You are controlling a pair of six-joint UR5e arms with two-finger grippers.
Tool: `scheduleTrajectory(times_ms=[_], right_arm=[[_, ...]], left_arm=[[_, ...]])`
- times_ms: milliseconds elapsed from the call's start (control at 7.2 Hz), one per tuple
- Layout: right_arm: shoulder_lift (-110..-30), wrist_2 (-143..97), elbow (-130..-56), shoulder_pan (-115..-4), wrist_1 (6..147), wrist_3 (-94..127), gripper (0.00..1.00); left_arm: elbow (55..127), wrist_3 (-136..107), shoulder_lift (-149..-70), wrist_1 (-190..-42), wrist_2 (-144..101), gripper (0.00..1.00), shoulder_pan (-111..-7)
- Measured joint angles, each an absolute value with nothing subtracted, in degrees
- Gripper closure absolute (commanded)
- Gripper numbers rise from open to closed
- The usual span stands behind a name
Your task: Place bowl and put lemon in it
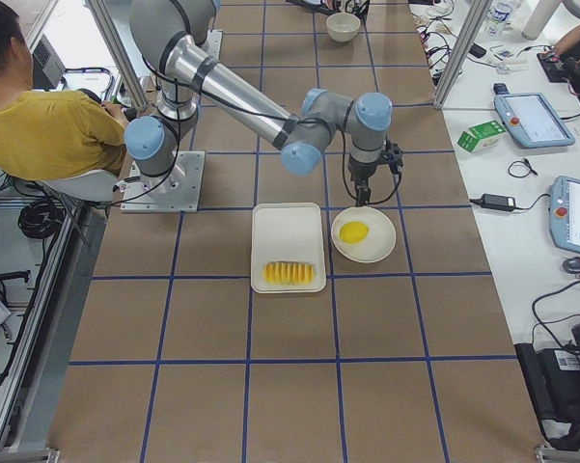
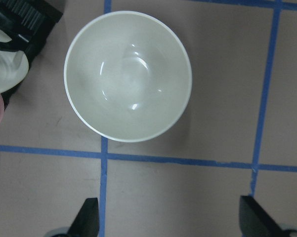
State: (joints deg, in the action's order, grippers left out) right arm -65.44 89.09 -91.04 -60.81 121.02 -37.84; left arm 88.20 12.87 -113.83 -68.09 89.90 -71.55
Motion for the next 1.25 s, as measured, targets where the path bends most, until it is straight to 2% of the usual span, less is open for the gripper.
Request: scheduleTrajectory(times_ms=[694,833,972,1111,1250], right_arm=[[-57.4,85.1,-91.4,-58.3,127.1,-45.1,0.0],[-56.7,84.0,-91.4,-58.3,127.1,-45.0,0.43],[-56.3,83.7,-91.3,-58.3,127.1,-45.0,0.96],[-56.2,84.0,-91.1,-58.2,127.1,-44.9,1.0],[-56.4,84.6,-91.0,-58.2,126.9,-44.9,1.0]], left_arm=[[88.5,24.2,-121.5,-61.3,89.4,0.0,-68.4],[88.7,25.5,-122.4,-60.3,89.3,0.0,-68.0],[88.8,26.3,-123.2,-59.8,89.2,0.15,-67.8],[88.7,26.5,-123.8,-59.7,88.2,0.29,-67.7],[88.7,26.5,-124.2,-59.6,86.2,0.47,-67.7]])
